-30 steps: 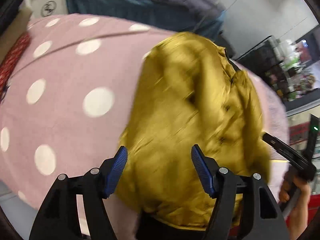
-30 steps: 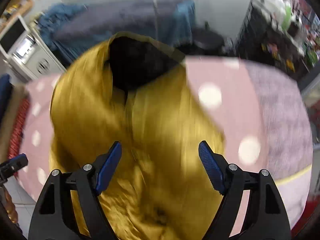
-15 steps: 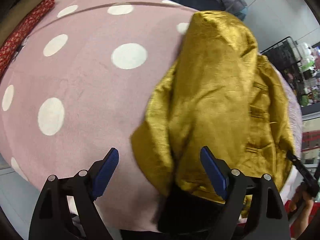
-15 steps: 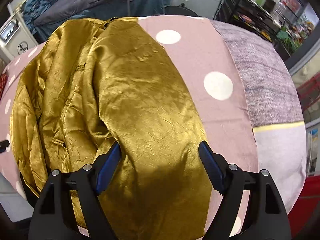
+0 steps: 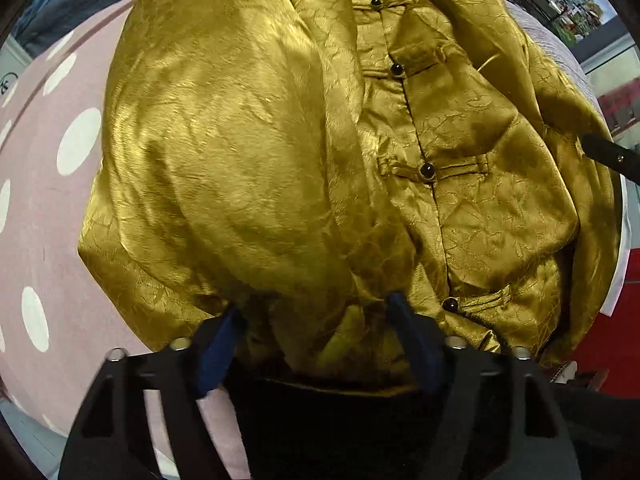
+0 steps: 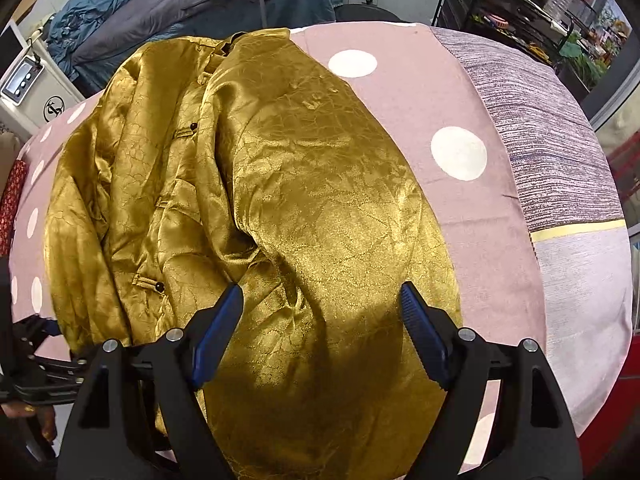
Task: Fold large clothes
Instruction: 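Lower the jacket onto the bed with both grippers and release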
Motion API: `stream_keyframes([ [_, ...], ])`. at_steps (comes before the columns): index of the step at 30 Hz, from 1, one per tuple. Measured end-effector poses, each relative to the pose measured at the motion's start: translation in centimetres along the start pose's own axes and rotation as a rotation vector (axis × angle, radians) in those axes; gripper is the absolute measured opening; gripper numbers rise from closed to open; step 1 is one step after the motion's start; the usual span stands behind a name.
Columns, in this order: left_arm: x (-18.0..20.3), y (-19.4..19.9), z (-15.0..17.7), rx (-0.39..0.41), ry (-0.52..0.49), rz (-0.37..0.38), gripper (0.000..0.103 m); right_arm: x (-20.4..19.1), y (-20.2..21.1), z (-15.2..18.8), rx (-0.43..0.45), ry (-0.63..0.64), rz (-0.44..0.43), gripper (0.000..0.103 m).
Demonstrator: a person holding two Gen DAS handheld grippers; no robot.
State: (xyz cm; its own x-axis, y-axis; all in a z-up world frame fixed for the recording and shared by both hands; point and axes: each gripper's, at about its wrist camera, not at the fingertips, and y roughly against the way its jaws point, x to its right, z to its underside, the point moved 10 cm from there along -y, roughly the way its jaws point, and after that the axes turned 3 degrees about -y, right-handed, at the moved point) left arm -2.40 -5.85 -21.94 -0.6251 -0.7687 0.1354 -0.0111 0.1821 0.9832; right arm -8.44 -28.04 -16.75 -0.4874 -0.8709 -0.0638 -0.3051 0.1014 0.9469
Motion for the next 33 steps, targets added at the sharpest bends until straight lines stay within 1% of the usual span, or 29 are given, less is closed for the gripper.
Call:
stream_keyframes([
  [2,-0.7,0.4,-0.2,0.007,0.023,-0.009,0.033,0.3,-0.2,0.2,-0.005,-0.008,0.002,0.079],
  [4,-2.1,1.3,-0.5,0.028,0.080,-0.006,0.019,0.5,-0.4,0.5,-0.014,-0.018,0.003,0.079],
  [5,-3.0,1.9,-1.0,0.042,0.105,-0.004,0.017,0.5,-0.5,0.6,-0.019,-0.024,0.003,0.079],
  [7,-5.1,3.5,-1.2,0.084,0.150,-0.038,0.014,0.4,-0.7,0.7,-0.023,-0.028,0.002,0.079],
  [10,-8.4,5.6,-1.2,0.133,0.209,-0.091,0.012,0.2,-0.7,0.7,-0.023,-0.022,0.010,0.079],
  [12,-11.9,7.6,-1.4,0.173,0.258,-0.151,0.012,0.2,-0.8,0.7,-0.023,-0.023,0.009,0.079],
  [16,-20.4,11.4,-2.9,0.235,0.355,-0.305,0.011,0.3,-0.8,0.7,-0.024,-0.035,0.000,0.079],
  [18,-25.2,14.3,-3.4,0.278,0.439,-0.407,0.011,0.4,-0.8,0.8,-0.025,-0.035,0.000,0.079],
  [19,-28.1,16.2,-3.6,0.312,0.497,-0.482,0.010,0.4,-0.8,0.8,-0.026,-0.034,-0.001,0.079],
  [20,-30.2,17.5,-3.5,0.330,0.545,-0.527,0.011,0.5,-0.8,0.8,-0.027,-0.032,0.000,0.079],
  [21,-32.4,18.8,-3.4,0.343,0.604,-0.564,0.012,0.5,-0.7,0.8,-0.026,-0.031,0.001,0.079],
  [22,-34.3,19.7,-3.3,0.350,0.674,-0.558,0.024,0.6,-0.7,0.8,-0.026,-0.032,0.000,0.079],
  [23,-35.0,20.1,-3.6,0.358,0.708,-0.528,0.048,0.6,-0.6,0.8,-0.025,-0.036,-0.001,0.079],
  [24,-35.3,20.5,-3.8,0.380,0.743,-0.485,0.059,0.7,-0.6,0.8,-0.024,-0.043,-0.004,0.079],
  [25,-35.3,20.7,-4.1,0.403,0.757,-0.459,0.076,0.8,-0.5,0.8,-0.022,-0.053,-0.009,0.079],
  [26,-34.6,20.8,-4.5,0.442,0.759,-0.428,0.085,1.0,-0.5,0.8,-0.022,-0.064,-0.012,0.079],
  [27,-33.4,20.5,-4.6,0.464,0.744,-0.406,0.088,1.1,-0.4,0.8,-0.020,-0.074,-0.014,0.079],
  [28,-31.6,19.7,-4.6,0.459,0.713,-0.382,0.094,1.5,-0.2,0.7,-0.015,-0.086,-0.012,0.079],
  [29,-30.3,18.5,-4.5,0.433,0.686,-0.360,0.094,1.9,0.0,0.7,-0.005,-0.102,-0.009,0.079],
  [30,-28.3,16.6,-4.4,0.392,0.654,-0.328,0.094,2.3,0.2,0.6,0.002,-0.116,-0.008,0.079],
  [31,-25.6,14.3,-3.8,0.349,0.623,-0.292,0.094,2.9,0.5,0.6,0.006,-0.138,-0.012,0.079],
  [33,-21.6,10.6,-3.1,0.277,0.574,-0.238,0.094,4.0,0.6,1.0,-0.007,-0.177,-0.026,0.079],
])
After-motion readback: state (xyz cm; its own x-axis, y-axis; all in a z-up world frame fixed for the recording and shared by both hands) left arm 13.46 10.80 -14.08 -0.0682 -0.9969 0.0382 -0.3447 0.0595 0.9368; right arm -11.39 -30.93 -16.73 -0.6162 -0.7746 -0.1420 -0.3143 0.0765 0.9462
